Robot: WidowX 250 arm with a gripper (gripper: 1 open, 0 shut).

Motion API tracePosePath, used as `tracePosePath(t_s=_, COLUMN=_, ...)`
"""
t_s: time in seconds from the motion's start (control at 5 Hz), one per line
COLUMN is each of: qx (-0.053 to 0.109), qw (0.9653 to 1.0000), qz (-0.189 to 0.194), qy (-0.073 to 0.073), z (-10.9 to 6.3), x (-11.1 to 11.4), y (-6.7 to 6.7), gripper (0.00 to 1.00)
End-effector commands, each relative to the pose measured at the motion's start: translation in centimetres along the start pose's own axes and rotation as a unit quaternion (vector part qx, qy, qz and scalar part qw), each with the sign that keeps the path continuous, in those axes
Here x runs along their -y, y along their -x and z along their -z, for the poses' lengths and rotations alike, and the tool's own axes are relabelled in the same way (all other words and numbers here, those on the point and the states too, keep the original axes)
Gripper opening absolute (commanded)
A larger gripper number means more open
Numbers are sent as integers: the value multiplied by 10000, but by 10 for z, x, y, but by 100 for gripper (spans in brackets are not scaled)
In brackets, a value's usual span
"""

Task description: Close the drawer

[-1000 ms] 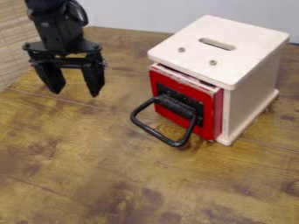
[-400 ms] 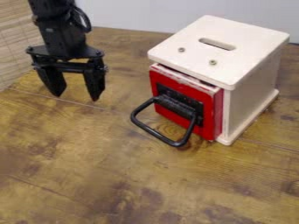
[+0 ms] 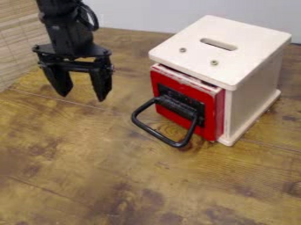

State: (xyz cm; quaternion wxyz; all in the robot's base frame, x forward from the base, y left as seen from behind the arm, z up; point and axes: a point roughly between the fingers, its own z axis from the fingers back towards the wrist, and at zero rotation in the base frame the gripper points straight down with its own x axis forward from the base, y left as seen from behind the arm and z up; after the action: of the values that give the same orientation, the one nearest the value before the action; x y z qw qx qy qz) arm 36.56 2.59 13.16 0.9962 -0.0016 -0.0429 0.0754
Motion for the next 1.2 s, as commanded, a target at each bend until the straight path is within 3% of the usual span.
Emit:
tracePosePath(t_s=0.0, qx=462, qw=9987, qz=-160, qy=143, z=-33, x=-3, y=-2, gripper=100)
tracePosePath(t_s=0.4, qx=568, qw=9978, qz=-314, qy=118, z=-40, x=-12, y=10, gripper=100)
tracePosePath(t_s=0.6, qx=607, qw=9981, qz=-113, qy=-35, z=-31, x=-13, y=6, gripper=100)
tracePosePath(t_s=1.0, qx=422, qw=9980, qz=-462, qy=-97, z=-32, x=-5, y=2, gripper=100)
